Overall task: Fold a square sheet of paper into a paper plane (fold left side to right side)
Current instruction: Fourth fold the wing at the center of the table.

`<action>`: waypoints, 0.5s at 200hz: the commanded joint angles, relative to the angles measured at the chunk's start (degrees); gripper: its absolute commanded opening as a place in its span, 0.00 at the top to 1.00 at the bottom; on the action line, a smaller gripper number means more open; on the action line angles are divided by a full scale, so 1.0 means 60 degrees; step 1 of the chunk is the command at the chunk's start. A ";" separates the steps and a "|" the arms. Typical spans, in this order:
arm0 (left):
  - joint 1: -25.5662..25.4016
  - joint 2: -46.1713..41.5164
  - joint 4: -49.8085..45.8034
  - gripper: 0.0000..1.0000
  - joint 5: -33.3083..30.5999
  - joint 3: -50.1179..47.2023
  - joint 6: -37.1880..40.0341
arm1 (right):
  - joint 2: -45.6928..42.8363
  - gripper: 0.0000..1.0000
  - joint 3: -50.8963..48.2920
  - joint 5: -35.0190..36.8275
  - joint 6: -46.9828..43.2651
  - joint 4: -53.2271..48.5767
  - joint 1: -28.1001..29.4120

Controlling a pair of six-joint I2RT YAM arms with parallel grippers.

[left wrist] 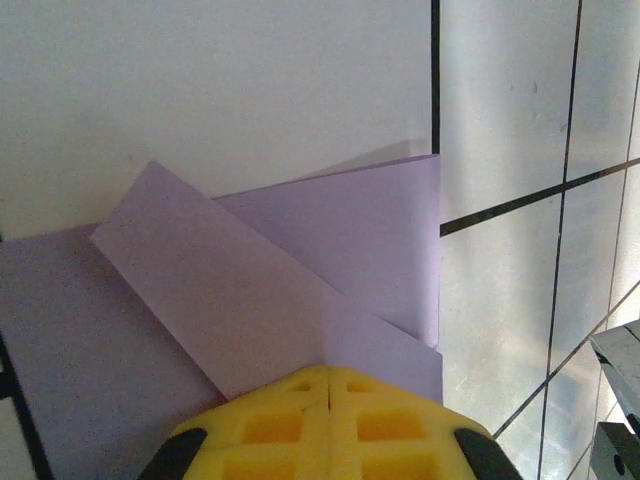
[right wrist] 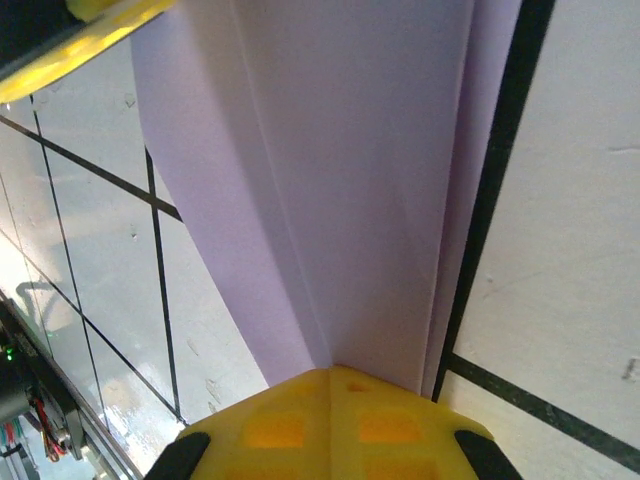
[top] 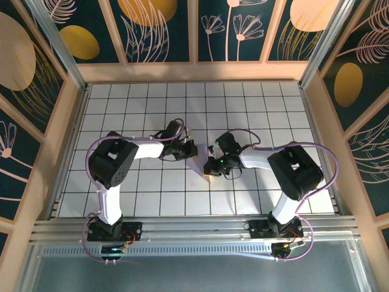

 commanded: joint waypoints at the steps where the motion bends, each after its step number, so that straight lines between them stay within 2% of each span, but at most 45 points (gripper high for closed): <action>1: 0.0049 0.0337 -0.0671 1.00 -0.0574 0.0029 0.0140 | -0.0586 1.00 0.0381 -0.0132 0.0164 -0.0205 0.0013; 27: 0.0047 0.0337 -0.0536 1.00 -0.0521 -0.0018 0.0102 | -0.0861 1.00 0.0497 -0.0714 0.0762 0.0839 -0.0046; 53: 0.0049 0.0303 -0.0522 1.00 -0.0455 -0.0003 0.0130 | -0.0155 1.00 0.0979 -0.0394 0.0528 0.0541 -0.0033; 100: 0.0049 0.0230 -0.0445 1.00 -0.0424 -0.0037 0.0106 | 0.0674 1.00 0.1223 -0.0052 0.0638 0.0986 -0.0019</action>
